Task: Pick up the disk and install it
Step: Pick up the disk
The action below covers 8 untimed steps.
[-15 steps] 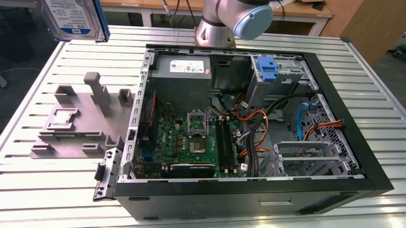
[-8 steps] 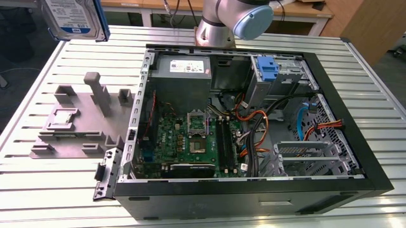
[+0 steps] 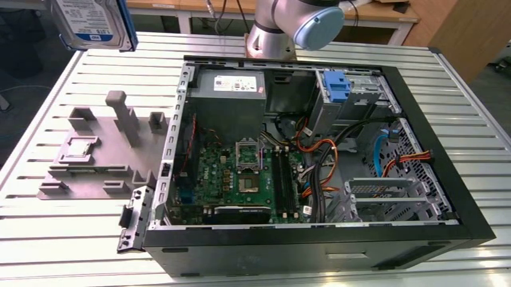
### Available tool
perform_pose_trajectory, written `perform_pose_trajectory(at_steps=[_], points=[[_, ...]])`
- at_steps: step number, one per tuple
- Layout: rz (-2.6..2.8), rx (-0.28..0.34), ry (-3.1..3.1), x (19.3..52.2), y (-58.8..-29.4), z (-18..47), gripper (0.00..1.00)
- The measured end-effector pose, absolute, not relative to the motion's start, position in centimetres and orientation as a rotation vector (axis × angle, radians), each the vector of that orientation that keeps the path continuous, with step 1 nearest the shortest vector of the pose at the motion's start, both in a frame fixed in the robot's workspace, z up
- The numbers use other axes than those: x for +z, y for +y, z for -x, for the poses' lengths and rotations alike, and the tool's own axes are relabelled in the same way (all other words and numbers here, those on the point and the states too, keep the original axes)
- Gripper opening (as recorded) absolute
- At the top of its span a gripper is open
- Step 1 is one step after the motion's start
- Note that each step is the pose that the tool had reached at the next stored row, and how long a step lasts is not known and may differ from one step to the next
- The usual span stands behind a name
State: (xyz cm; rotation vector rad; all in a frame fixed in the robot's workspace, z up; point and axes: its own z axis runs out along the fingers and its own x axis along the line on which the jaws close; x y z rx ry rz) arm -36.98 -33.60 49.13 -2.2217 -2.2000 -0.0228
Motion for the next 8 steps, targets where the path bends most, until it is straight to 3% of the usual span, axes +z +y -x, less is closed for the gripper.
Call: perform_pose_trajectory(at_steps=[8], points=[[2.222, -0.023, -2.2, 49.1, -34.9, 37.0, 0.37]])
